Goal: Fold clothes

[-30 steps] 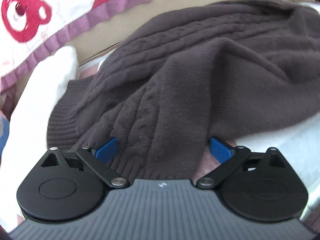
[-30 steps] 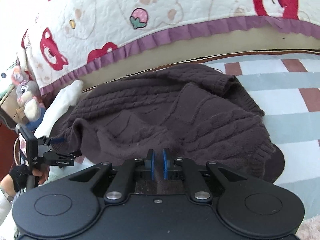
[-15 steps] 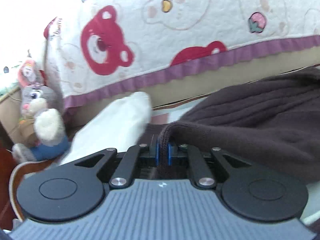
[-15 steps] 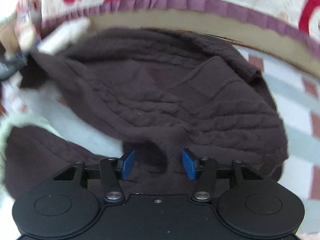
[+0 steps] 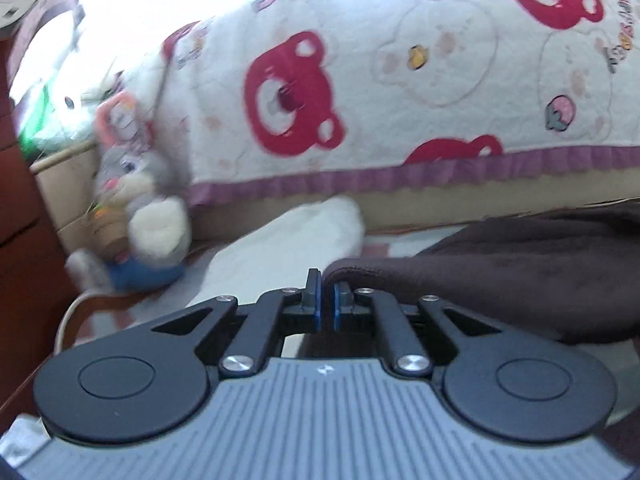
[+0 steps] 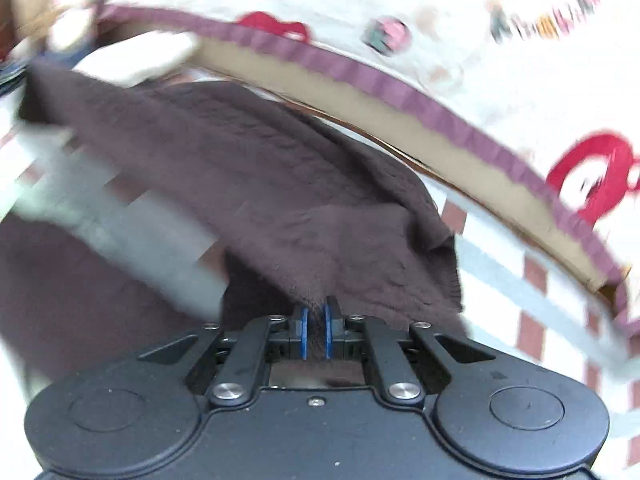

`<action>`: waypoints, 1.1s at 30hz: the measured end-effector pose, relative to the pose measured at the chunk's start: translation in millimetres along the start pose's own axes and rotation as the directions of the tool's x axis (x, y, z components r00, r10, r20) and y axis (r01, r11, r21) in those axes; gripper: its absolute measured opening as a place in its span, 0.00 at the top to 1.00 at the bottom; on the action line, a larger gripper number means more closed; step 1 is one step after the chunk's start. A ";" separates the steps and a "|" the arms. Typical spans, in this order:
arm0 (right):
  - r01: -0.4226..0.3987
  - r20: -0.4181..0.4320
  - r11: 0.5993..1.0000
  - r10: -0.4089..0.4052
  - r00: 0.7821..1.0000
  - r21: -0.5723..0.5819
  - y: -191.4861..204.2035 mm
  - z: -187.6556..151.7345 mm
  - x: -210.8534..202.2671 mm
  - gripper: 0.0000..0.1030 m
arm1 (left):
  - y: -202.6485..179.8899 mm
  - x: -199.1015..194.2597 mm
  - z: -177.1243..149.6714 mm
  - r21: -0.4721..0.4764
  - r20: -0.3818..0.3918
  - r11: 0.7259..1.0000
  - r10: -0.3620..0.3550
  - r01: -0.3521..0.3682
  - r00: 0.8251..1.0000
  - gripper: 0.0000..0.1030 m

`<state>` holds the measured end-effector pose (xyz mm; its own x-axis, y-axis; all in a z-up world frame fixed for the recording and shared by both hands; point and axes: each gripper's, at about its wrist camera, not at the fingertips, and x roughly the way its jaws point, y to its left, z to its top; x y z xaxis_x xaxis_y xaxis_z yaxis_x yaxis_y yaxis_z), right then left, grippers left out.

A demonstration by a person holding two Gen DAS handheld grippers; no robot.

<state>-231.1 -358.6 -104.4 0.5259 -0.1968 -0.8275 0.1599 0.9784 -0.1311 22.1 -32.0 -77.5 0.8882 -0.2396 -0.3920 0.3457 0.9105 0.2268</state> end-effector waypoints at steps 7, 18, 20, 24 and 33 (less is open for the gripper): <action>-0.184 -0.123 0.976 0.199 0.972 0.119 -7.4 -37.8 26.2 0.91 | 17.1 26.7 -64.8 -0.083 -0.299 0.996 0.008 -0.034 0.954 0.95; -0.381 0.187 0.781 0.333 0.924 0.494 -103.6 -41.4 9.3 0.63 | -17.2 -2.4 -16.1 -0.012 -0.330 0.984 -0.171 0.176 0.928 0.55; -0.301 0.182 0.789 0.240 0.953 0.536 -126.1 -43.5 13.1 0.60 | -34.5 -8.6 8.9 0.039 -0.285 0.961 -0.253 0.275 0.924 0.50; -0.132 0.087 0.775 0.100 0.991 0.619 -159.7 -50.4 47.5 0.57 | -92.3 2.4 56.5 0.204 -0.253 0.879 -0.378 0.431 0.890 0.47; -0.042 0.111 0.446 -0.130 0.985 0.894 -212.1 -77.3 112.5 0.55 | -308.5 36.0 71.6 0.432 -0.239 0.630 -0.610 0.645 0.756 0.23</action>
<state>-270.4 -583.4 -211.9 0.5901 -0.3286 -0.7374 0.7962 0.3878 0.4644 -31.0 -345.7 -97.8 0.3882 -0.6561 -0.6472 0.9216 0.2735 0.2754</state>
